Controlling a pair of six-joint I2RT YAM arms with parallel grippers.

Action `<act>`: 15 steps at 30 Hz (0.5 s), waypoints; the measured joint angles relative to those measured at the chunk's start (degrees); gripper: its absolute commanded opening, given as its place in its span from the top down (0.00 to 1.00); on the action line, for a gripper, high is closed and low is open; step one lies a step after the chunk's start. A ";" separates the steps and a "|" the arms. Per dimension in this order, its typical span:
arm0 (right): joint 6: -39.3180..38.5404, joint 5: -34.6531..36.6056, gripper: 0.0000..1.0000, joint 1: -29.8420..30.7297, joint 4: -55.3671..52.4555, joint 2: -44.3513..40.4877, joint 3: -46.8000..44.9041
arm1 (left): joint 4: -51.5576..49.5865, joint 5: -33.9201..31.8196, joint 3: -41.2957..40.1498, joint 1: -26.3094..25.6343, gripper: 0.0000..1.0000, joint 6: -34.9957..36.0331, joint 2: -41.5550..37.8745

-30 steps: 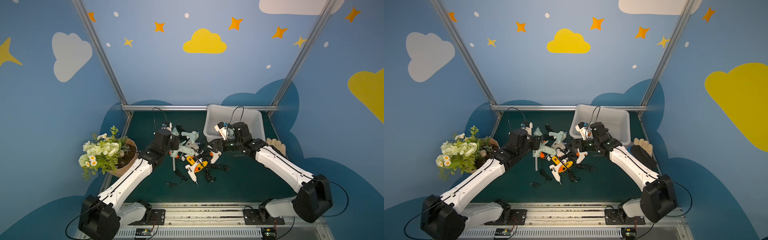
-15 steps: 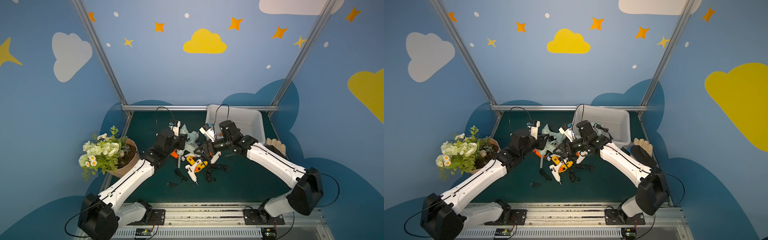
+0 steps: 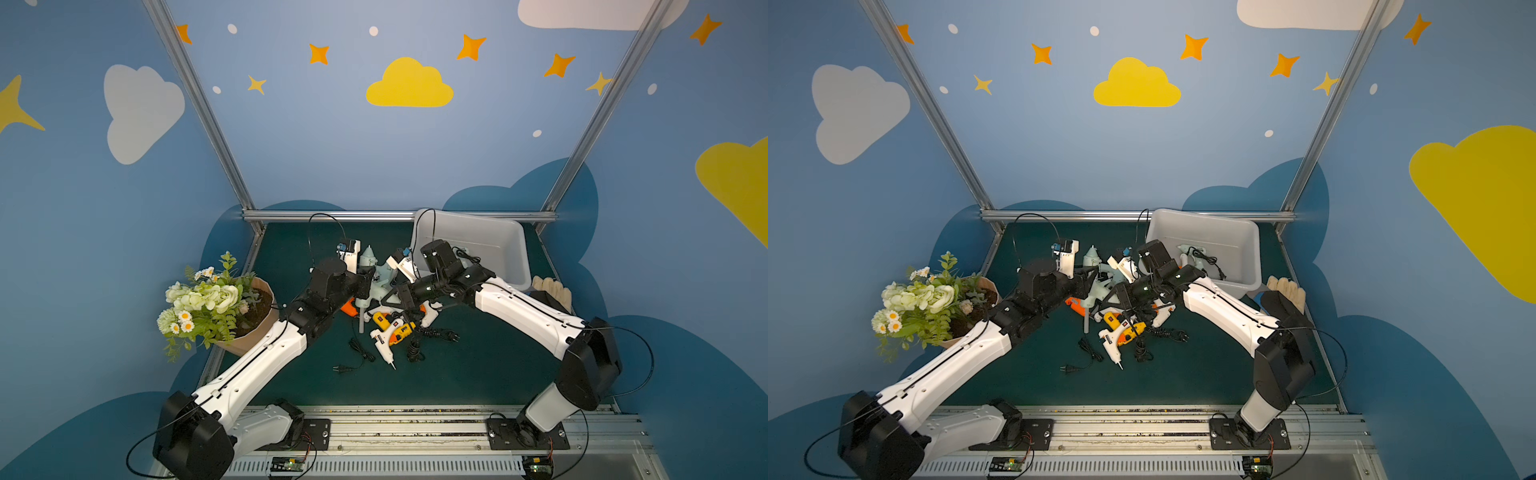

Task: Put the hot melt glue gun into the storage box
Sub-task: Pick up the hot melt adhesive gun from the center of the board.

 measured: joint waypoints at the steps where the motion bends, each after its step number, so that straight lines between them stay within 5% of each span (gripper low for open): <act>1: 0.20 0.11 1.00 0.07 0.02 0.00 0.02 | 0.00 -0.02 0.00 0.00 0.97 0.02 -0.04; 3: 0.44 0.26 1.00 0.11 0.02 -0.02 0.09 | 0.00 -0.04 0.00 0.00 0.85 0.00 -0.15; 4: 0.48 0.42 1.00 0.13 0.02 -0.09 0.11 | 0.00 -0.02 0.00 0.00 0.71 -0.02 -0.17; 6: 0.72 0.94 1.00 0.13 -0.13 -0.50 0.11 | 0.02 0.26 0.00 0.00 0.25 -0.13 -0.39; 8: 1.22 2.10 1.00 0.15 -0.85 -1.25 0.09 | 0.94 0.96 -0.07 0.02 0.00 -0.94 -1.14; 15: 3.06 8.44 1.00 -3.04 -3.34 -7.50 -0.42 | 4.74 4.07 -0.83 0.00 0.00 -3.93 -10.43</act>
